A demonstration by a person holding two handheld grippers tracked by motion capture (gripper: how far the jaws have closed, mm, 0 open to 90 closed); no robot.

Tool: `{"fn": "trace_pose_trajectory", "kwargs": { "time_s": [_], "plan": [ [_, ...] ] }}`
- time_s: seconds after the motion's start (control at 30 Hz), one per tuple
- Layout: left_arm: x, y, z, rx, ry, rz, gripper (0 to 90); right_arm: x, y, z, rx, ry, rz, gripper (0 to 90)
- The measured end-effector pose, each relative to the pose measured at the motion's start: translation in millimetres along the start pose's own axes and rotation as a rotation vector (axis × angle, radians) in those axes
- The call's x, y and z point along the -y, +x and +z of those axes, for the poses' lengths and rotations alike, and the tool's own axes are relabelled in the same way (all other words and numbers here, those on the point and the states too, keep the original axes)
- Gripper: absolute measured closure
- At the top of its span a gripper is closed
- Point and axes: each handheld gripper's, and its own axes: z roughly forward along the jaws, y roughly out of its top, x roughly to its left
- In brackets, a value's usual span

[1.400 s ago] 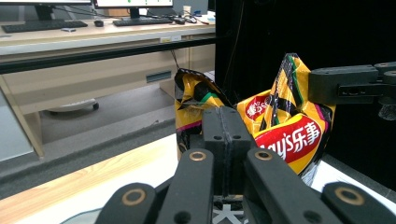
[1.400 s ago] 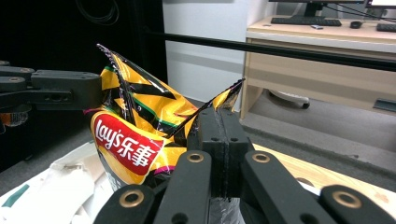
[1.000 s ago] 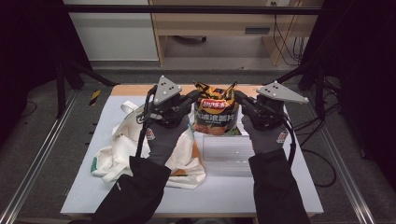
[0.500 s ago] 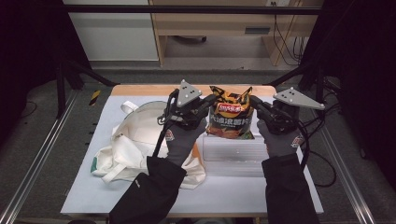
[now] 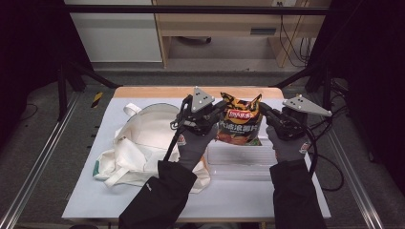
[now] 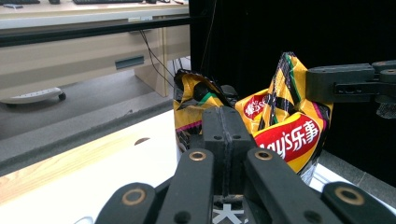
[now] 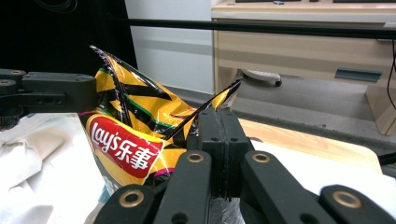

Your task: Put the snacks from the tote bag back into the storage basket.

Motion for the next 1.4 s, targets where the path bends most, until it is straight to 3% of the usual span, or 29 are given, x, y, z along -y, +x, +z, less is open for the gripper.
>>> {"fn": "trace_pose_trajectory", "kwargs": {
  "time_s": [0.5,0.8,0.97,1.4],
  "plan": [
    [20.0,6.4,16.0,-0.026,0.049,-0.001,90.0,18.6,-4.7,17.9,0.006,0.041,0.007,90.0],
    [36.2,14.2,20.9,-0.045,0.074,-0.021,90.0,27.4,-0.9,32.9,0.01,0.078,-0.012,90.0],
    [44.3,17.7,23.6,-0.053,0.089,-0.028,90.0,34.2,-2.2,42.8,-0.002,0.102,0.003,90.0],
    [52.8,18.1,27.2,-0.085,0.106,-0.002,90.0,42.9,-1.6,53.5,0.003,0.122,0.009,89.6]
  ]
}}
